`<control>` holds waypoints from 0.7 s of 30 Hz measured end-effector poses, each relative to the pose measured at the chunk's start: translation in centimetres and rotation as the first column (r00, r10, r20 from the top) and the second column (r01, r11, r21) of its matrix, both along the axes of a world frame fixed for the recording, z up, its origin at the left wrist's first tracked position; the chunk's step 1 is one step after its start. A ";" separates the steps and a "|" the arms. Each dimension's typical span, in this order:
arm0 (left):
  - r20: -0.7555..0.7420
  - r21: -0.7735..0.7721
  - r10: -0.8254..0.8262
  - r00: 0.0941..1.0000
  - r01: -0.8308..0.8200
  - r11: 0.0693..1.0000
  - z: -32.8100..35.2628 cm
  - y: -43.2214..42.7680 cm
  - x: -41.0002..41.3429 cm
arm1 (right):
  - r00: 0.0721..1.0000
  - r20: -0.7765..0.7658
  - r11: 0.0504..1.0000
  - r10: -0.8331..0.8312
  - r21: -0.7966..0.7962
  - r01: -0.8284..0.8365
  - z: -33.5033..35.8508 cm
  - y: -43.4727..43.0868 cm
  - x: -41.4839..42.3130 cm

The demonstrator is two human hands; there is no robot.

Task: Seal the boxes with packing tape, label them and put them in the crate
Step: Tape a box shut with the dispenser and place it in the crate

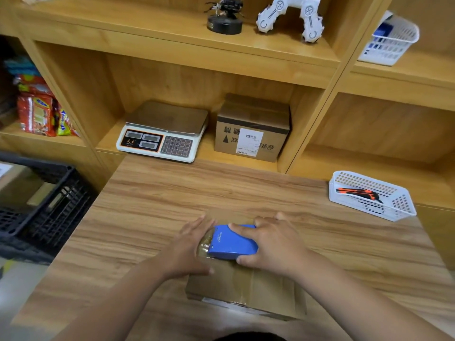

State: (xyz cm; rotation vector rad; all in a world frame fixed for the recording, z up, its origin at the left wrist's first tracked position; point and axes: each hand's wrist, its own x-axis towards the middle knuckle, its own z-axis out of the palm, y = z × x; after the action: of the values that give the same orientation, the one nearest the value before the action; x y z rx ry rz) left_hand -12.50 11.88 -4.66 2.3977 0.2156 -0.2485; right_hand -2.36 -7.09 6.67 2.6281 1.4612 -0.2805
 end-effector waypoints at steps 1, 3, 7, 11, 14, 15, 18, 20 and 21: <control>0.007 -0.010 0.002 1.000 -0.002 1.000 0.1 0.0 0.1 | 1.000 -0.026 1.000 -0.014 0.002 0.014 0.0 0.0 0.3; -0.008 -0.036 0.011 1.000 -0.011 0.999 0.2 0.1 0.2 | 0.994 -0.096 0.999 -0.044 -0.010 0.044 0.0 0.1 1.1; -0.045 -0.050 0.008 0.999 -0.011 0.999 -0.4 0.2 0.2 | 0.967 -0.245 0.997 -0.072 -0.025 0.068 0.1 0.6 2.6; -0.053 -0.037 0.009 0.999 -0.011 0.999 -0.7 0.3 0.0 | 0.973 -0.226 0.998 -0.037 -0.048 0.027 0.4 0.4 2.5; -0.024 -0.051 -0.018 1.000 0.017 0.999 -0.4 0.2 -0.1 | 0.979 -0.206 0.999 -0.001 -0.043 -0.008 0.9 -0.6 2.1; -0.016 -0.051 -0.023 1.000 0.022 0.998 -0.4 0.2 0.0 | 0.979 -0.204 0.999 0.008 -0.045 -0.018 1.1 -0.9 2.1; -0.018 -0.037 0.005 1.000 -0.005 0.999 -0.5 0.2 0.1 | 0.982 -0.186 0.999 0.027 -0.038 -0.035 1.9 -2.3 2.3; -0.039 -0.028 0.016 0.999 -0.017 0.999 -0.6 0.1 -0.1 | 0.984 -0.179 0.999 0.011 -0.032 -0.017 2.3 -4.0 2.9; -0.042 -0.023 0.022 0.999 -0.023 0.999 -0.6 0.0 -0.1 | 0.984 -0.176 1.000 -0.004 -0.028 -0.001 2.5 -5.1 3.3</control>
State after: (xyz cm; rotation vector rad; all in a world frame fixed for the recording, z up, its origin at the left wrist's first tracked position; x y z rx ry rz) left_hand -12.65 11.93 -5.23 2.3665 0.2578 -0.2889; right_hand 0.93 -12.16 9.13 2.6408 1.4939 -0.5428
